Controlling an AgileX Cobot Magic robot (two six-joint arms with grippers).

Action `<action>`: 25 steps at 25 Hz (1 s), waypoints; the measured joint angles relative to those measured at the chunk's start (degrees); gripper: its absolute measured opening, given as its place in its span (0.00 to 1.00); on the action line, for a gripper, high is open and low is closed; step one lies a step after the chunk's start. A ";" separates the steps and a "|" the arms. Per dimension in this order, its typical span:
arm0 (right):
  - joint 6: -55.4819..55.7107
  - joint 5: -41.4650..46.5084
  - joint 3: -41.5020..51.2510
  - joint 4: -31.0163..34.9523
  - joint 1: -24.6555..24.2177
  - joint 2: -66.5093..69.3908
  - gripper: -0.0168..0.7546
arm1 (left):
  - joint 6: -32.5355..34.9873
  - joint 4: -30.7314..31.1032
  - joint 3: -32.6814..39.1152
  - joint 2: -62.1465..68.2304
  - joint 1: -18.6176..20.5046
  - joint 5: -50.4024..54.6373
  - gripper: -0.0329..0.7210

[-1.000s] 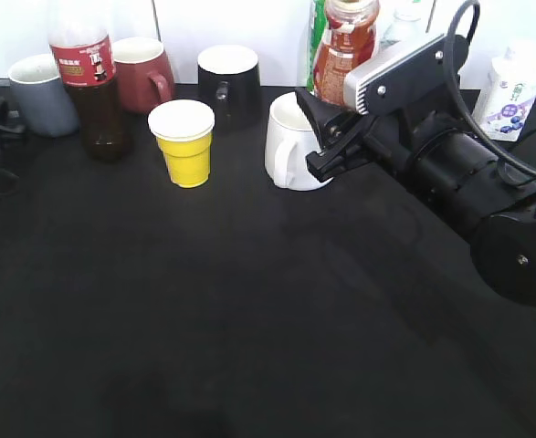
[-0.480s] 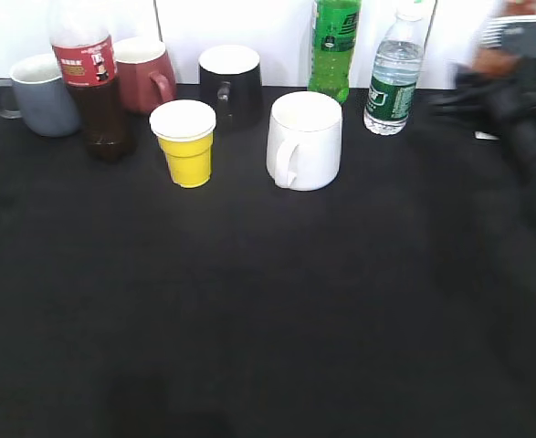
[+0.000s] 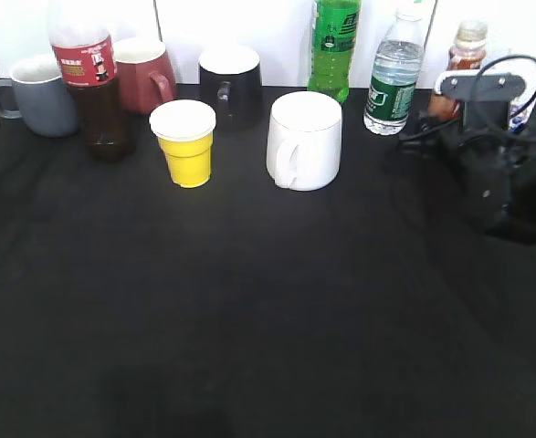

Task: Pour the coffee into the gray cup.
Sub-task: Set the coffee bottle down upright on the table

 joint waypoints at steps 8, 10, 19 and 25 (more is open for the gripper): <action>5.00 -3.21 -0.15 -6.47 -1.87 3.23 0.74 | 0.00 0.04 0.00 0.00 -0.04 0.34 0.41; 5.00 -3.22 -0.15 -6.59 -1.87 3.28 0.78 | 0.00 0.06 0.00 0.00 -0.04 0.34 0.41; 5.00 -1.88 5.94 -8.07 -1.88 -1.07 0.79 | 0.00 0.17 0.06 -1.24 -0.06 0.41 0.41; 6.46 -1.80 12.64 -9.67 -1.88 -8.28 0.79 | 0.00 0.17 0.11 -1.61 -0.06 2.37 0.41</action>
